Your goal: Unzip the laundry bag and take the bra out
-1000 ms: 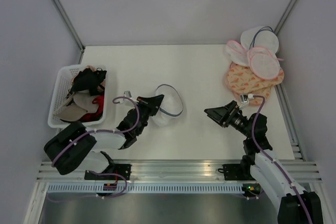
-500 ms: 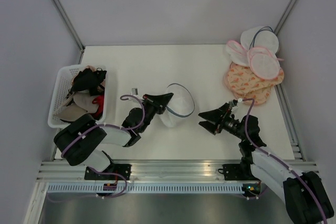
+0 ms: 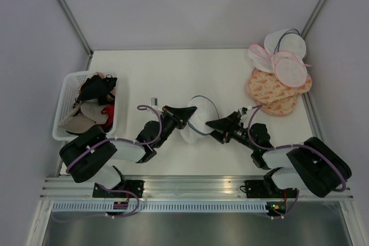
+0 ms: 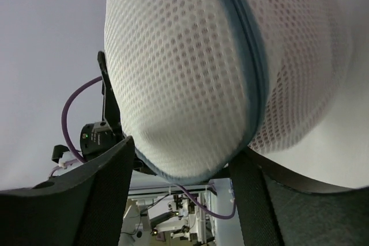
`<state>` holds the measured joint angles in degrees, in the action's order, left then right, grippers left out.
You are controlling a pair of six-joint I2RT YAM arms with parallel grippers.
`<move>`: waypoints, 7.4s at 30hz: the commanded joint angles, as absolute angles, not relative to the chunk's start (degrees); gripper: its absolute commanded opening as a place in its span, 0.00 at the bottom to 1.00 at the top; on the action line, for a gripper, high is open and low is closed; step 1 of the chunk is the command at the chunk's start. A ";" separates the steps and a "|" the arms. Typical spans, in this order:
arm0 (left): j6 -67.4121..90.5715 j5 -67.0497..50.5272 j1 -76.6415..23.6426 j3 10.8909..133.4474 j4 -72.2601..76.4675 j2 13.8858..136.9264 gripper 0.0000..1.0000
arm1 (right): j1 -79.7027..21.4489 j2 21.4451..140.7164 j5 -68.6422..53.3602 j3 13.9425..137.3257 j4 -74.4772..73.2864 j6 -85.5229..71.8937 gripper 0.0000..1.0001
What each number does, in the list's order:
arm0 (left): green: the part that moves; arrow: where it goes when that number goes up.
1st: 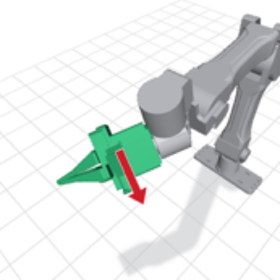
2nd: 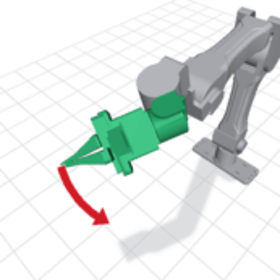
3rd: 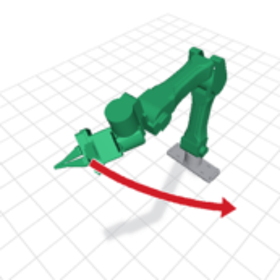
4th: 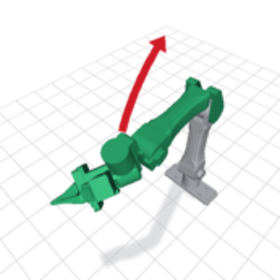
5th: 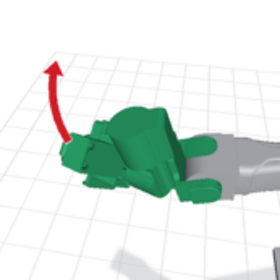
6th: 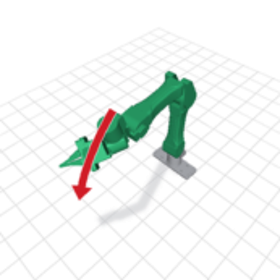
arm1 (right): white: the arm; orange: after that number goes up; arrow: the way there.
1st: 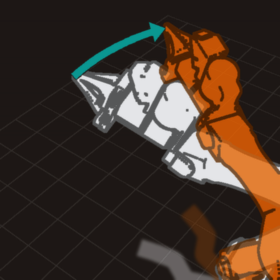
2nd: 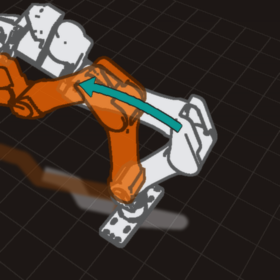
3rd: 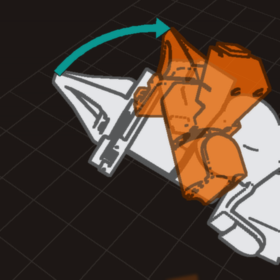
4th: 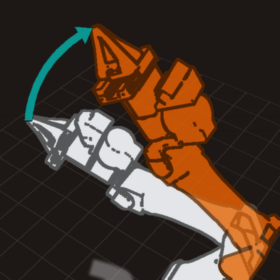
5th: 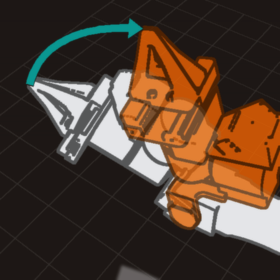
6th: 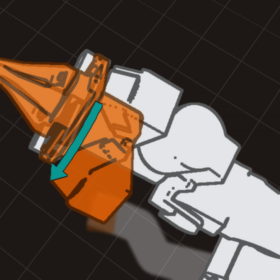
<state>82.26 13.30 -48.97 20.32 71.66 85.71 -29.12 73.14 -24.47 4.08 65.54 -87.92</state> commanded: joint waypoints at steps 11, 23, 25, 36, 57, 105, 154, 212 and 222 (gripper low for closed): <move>81.74 13.54 -51.86 19.43 95.01 84.46 0.02 | -33.22 94.31 -19.15 6.07 97.91 -90.44 0.18; 74.73 13.89 -51.42 11.26 94.75 79.03 0.31 | -33.13 75.52 -26.97 14.74 55.63 -69.74 0.00; 71.91 13.62 -51.15 10.37 91.52 76.13 0.55 | -33.13 68.14 -26.56 22.21 29.09 -55.55 0.00; 50.29 11.60 -50.71 20.11 36.60 46.07 1.00 | -33.05 66.62 -17.32 42.28 -21.71 -22.77 0.01; 47.99 0.27 -50.71 18.28 28.64 58.26 0.95 | -33.05 65.66 -4.83 43.15 -26.02 -22.76 0.00; 92.81 14.33 -50.71 16.61 48.51 65.21 0.02 | -46.40 53.34 -6.77 31.38 -0.53 -32.43 0.76; 62.96 -27.13 -32.98 19.15 40.61 62.04 0.02 | -47.02 61.08 14.46 42.71 -27.67 -28.48 0.00; 84.64 10.37 -50.10 17.40 24.25 55.89 0.93 | -50.71 58.71 -12.48 35.78 -4.84 -32.78 0.01; 85.08 6.85 -50.10 19.78 32.69 65.39 0.72 | -56.42 61.70 -11.08 33.57 1.06 -35.60 0.00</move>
<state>83.24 5.93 -49.91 19.25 26.37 65.63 -55.22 60.99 -11.90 33.12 -2.92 -34.76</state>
